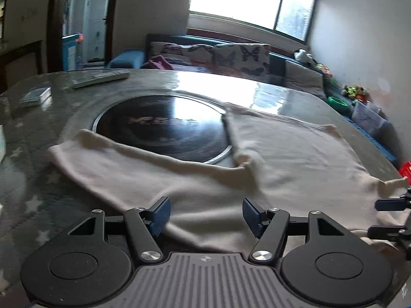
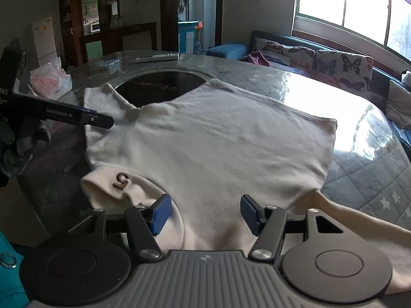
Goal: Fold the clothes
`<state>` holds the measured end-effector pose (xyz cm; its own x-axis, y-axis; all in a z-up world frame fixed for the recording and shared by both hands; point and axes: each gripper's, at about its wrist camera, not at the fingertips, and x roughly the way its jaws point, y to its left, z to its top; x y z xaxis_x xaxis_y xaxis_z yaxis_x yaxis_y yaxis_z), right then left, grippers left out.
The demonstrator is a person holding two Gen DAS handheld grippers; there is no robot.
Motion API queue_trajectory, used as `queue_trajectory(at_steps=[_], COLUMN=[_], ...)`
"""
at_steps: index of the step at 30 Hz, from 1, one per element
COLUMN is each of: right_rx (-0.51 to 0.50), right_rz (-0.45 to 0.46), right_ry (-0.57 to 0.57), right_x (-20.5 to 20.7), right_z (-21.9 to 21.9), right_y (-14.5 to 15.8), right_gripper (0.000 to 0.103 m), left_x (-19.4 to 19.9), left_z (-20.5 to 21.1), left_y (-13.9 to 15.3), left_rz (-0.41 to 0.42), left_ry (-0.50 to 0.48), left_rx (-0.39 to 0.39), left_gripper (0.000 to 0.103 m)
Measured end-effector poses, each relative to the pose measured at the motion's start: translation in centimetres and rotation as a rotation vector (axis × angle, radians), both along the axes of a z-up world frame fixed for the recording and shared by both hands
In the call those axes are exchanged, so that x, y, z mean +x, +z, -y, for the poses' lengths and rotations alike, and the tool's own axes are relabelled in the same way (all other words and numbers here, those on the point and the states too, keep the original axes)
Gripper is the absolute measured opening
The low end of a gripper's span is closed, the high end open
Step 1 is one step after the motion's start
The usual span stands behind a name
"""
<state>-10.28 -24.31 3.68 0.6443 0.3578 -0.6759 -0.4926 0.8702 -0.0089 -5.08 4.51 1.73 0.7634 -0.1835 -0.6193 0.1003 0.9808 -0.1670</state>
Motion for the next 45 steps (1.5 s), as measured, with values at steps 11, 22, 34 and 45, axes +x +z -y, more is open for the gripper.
queue_trajectory(at_steps=[11,22,34,45], right_rx=[0.008,0.009,0.025,0.06], right_rz=[0.001,0.011,0.035,0.056], right_ry=[0.012,0.02,-0.005,-0.055], right_x=[0.6,0.3,0.2,-0.1], right_z=[-0.4,-0.8,-0.4,1.5], right_y=[0.1,0.5,0.9,1.2], right_gripper=[0.061,0.061,0.061,0.061], left_x=[2.0,5.8,4.2,1.2], left_z=[-6.0,-9.8,-8.0,3.2], left_y=[1.8,-0.2,4.3,12.1], left_rz=[0.061,-0.018,0.137,0.287], left_ry=[0.353,0.515,0.367,-0.123], left_rx=[0.068,0.065,-0.079,-0.265], left_gripper=[0.066,0.032,0.005,0.005])
